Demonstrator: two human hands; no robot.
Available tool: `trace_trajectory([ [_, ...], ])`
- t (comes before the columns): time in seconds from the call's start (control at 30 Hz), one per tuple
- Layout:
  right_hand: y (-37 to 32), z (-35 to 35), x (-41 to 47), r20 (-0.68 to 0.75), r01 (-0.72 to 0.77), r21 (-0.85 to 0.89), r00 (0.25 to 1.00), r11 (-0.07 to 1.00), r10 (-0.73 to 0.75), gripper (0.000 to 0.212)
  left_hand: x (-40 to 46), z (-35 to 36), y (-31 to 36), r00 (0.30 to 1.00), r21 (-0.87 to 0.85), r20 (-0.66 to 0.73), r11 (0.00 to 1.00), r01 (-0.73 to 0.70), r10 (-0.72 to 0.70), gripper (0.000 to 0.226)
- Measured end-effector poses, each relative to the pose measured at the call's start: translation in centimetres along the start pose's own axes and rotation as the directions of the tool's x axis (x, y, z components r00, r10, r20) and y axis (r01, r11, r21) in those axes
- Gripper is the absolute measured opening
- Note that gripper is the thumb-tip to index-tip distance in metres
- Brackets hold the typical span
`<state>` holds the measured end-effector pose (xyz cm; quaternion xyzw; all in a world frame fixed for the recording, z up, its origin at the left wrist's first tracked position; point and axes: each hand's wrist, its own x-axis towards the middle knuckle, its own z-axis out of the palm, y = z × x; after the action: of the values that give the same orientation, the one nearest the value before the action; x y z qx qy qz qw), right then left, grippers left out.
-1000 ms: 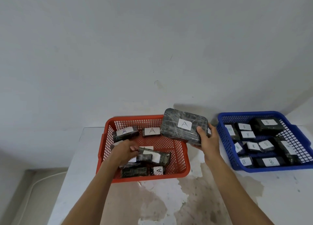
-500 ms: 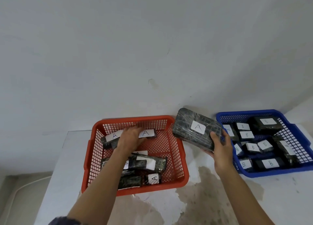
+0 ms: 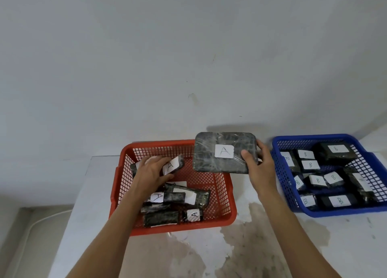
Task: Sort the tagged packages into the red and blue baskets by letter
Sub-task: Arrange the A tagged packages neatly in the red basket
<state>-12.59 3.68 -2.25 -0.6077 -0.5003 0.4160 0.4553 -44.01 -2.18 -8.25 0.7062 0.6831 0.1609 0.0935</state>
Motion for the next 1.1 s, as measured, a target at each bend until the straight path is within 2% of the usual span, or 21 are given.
trace_trajectory([
  [0.13,-1.2,2.5,-1.2,0.064,0.104,-0.182,0.993,0.978,-0.094,0.049,-2.4,-1.8,-1.1,0.996,-0.031,-0.078,0.998,0.046,-0.048,0.055],
  [0.33,-1.4,6.3,-2.8,0.154,0.195,-0.464,0.978,0.864,-0.139,0.052,-5.3,-3.5,-2.2,0.984,-0.033,-0.104,0.989,0.143,-0.146,0.057],
  [0.43,-1.3,7.6,-3.1,0.163,0.213,-0.489,0.975,0.846,-0.151,0.049,-6.3,-3.9,-2.1,0.978,-0.035,-0.106,0.984,0.175,-0.178,0.057],
  [0.6,-0.2,9.6,-4.0,0.113,0.188,-0.466,0.982,0.865,-0.153,0.048,-7.0,-4.1,-2.2,0.966,0.054,-0.173,0.978,0.204,-0.192,0.054],
  [0.73,0.7,10.7,-4.3,0.132,0.25,-0.493,0.968,0.833,-0.213,0.054,-7.6,-4.0,-2.8,0.972,0.095,-0.179,0.98,0.173,-0.154,0.053],
  [0.83,1.6,10.9,-4.5,0.248,0.366,-0.639,0.93,0.676,-0.27,0.065,-7.8,-3.6,-3.0,0.98,0.083,-0.143,0.985,0.153,-0.14,0.052],
  [0.93,2.9,10.9,-4.4,0.42,0.427,-0.688,0.894,0.587,-0.157,0.062,-7.9,-3.1,-2.9,0.983,0.086,-0.121,0.985,0.152,-0.141,0.053],
  [1.0,3.5,10.7,-4.3,0.473,0.436,-0.669,0.875,0.602,-0.108,0.059,-7.7,-2.9,-2.8,0.984,0.095,-0.126,0.986,0.137,-0.124,0.053],
  [1.1,3.5,10.3,-4.1,0.47,0.415,-0.603,0.875,0.681,-0.118,0.058,-7.0,-3.0,-2.3,0.987,0.097,-0.138,0.99,0.099,-0.085,0.053],
])
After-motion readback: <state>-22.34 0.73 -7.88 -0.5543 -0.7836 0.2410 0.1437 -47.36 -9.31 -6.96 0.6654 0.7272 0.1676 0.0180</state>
